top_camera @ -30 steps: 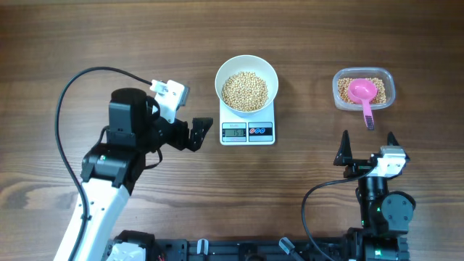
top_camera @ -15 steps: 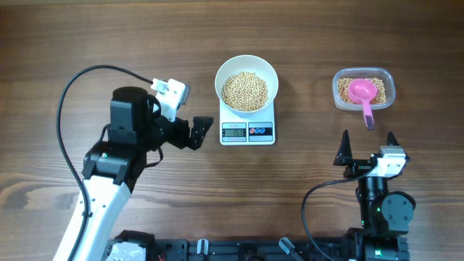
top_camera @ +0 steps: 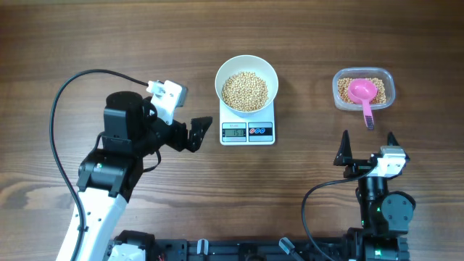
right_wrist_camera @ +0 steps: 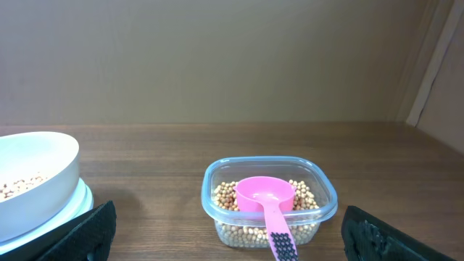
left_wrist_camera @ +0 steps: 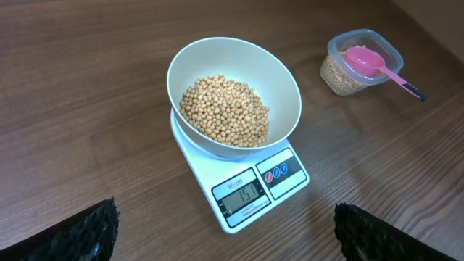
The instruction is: Scoop item into bowl and weigh 150g on scale
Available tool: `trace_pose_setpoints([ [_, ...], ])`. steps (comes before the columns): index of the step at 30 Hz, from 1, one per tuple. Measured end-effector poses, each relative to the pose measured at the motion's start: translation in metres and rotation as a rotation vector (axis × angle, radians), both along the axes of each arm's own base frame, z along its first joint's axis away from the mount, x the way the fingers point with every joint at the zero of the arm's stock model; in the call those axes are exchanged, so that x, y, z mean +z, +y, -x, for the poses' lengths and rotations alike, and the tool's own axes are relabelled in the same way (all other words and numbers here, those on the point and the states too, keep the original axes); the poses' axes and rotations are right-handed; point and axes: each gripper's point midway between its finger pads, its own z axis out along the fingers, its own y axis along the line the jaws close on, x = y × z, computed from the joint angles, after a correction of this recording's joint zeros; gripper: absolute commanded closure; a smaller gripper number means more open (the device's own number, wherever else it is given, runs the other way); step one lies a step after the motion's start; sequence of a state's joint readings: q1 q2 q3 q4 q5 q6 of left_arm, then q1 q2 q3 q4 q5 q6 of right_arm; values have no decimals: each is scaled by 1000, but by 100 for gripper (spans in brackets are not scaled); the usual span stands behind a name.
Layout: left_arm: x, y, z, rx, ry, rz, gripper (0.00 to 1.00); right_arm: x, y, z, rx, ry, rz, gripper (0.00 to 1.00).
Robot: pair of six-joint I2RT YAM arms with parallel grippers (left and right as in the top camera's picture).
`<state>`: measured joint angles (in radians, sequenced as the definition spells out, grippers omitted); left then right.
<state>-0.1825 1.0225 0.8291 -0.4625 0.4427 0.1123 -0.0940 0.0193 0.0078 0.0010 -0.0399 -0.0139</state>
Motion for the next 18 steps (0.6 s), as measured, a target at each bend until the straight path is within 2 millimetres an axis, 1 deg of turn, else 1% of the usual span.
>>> trace_pose_setpoints([
  [12,-7,1,5,0,38,-7,0,0,0,0,0,0,0,0],
  [18,-7,5,2,23,26,-24,0,0,0,0,0,0,0,0],
])
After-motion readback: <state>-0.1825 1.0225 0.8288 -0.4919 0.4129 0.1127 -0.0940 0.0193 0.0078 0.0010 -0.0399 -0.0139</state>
